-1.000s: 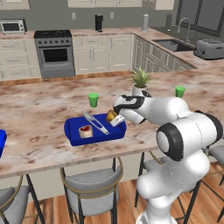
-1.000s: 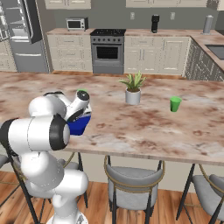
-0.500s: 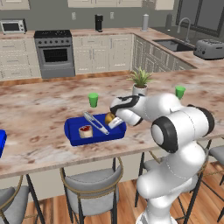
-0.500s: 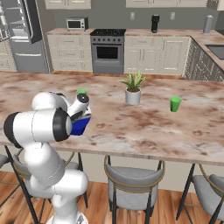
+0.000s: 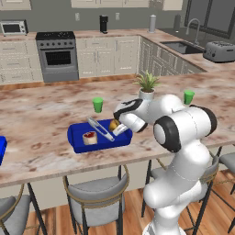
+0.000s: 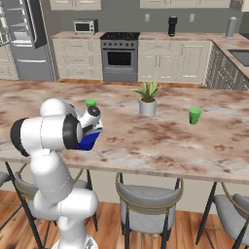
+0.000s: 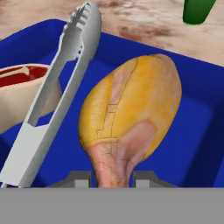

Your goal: Gather the eggplant and sweet potato from the fridge and place them on a tray on the dining counter. Then gather the steak and chicken drumstick from the fridge and place them on the other tray.

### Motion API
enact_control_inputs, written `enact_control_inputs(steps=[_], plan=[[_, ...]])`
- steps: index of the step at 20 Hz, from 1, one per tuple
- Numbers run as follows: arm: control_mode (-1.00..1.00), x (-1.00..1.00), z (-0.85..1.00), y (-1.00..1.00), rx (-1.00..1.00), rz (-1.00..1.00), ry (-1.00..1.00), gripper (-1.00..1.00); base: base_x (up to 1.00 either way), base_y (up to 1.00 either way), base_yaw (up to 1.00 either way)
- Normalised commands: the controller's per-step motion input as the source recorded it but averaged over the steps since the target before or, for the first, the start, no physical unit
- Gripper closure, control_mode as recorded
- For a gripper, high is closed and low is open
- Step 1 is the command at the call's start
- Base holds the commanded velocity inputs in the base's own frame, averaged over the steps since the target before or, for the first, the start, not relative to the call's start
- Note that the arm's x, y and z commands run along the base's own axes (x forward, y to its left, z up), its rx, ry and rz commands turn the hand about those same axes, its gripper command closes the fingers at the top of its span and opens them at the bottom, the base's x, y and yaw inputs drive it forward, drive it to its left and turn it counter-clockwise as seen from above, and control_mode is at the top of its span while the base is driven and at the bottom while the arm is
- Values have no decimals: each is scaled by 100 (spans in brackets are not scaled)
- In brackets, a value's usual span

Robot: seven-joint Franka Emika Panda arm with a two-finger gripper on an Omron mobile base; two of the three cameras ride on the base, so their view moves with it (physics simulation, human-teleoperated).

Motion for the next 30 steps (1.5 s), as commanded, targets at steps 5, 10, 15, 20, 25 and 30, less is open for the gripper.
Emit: enact_control_inputs(steps=[5,10,15,20,25,30], plan=[[-100,29,-18,0,0,0,3,100,0,0,0],[-100,27,-21,0,-1,0,4,100,0,0,0],[-100,22,-15,0,0,0,2,100,0,0,0],[-100,15,-5,8,0,0,3,-100,0,0,0],[-100,0,0,8,0,0,4,-100,0,0,0],[-100,0,6,3,-2,0,2,-100,0,0,0]])
